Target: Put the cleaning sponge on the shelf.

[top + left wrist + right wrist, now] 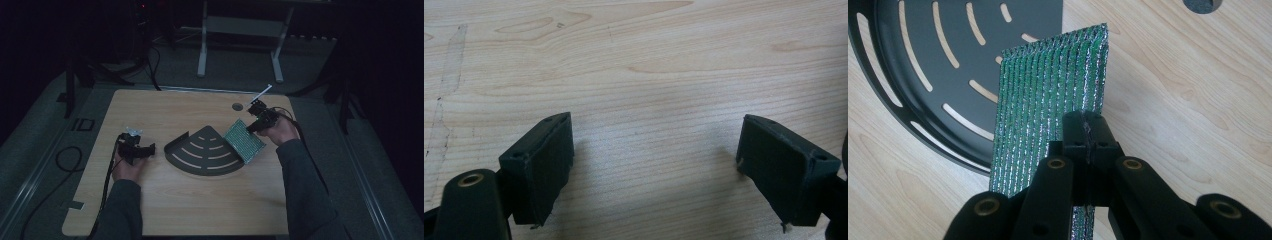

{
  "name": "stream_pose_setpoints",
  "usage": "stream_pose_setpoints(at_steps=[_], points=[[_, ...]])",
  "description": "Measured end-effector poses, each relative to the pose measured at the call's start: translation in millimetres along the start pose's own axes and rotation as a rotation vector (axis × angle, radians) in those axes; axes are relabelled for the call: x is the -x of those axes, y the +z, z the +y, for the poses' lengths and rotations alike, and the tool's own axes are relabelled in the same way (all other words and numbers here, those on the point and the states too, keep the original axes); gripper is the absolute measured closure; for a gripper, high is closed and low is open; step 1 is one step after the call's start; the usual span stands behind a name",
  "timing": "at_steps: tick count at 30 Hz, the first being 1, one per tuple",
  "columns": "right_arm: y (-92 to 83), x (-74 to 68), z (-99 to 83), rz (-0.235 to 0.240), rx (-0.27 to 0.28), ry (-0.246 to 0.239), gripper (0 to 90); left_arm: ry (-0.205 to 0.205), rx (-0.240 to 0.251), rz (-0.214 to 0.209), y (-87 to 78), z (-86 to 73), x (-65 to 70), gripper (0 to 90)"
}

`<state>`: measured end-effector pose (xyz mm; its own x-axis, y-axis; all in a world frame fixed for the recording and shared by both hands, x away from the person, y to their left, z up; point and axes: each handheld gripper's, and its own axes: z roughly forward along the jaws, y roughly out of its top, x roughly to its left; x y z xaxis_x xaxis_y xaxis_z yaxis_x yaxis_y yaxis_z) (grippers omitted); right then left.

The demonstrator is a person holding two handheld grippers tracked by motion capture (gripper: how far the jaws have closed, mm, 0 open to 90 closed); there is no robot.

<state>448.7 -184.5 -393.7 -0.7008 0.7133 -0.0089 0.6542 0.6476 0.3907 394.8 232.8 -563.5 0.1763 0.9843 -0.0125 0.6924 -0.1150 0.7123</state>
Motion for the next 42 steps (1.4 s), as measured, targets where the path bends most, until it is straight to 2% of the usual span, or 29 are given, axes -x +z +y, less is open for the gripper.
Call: stream_pose_setpoints(at_steps=[22,42], points=[[24.2,-11.8,13.2,0.024,0.012,0.005,89.6,0.001,0.000,0.000,0.1,0.1,-0.1,16.0],[42.4,-19.4,18.8,0.030,-0.001,0.003,89.6,0.001,0.000,0.000,0.1,0.1,-0.1,16.0]])
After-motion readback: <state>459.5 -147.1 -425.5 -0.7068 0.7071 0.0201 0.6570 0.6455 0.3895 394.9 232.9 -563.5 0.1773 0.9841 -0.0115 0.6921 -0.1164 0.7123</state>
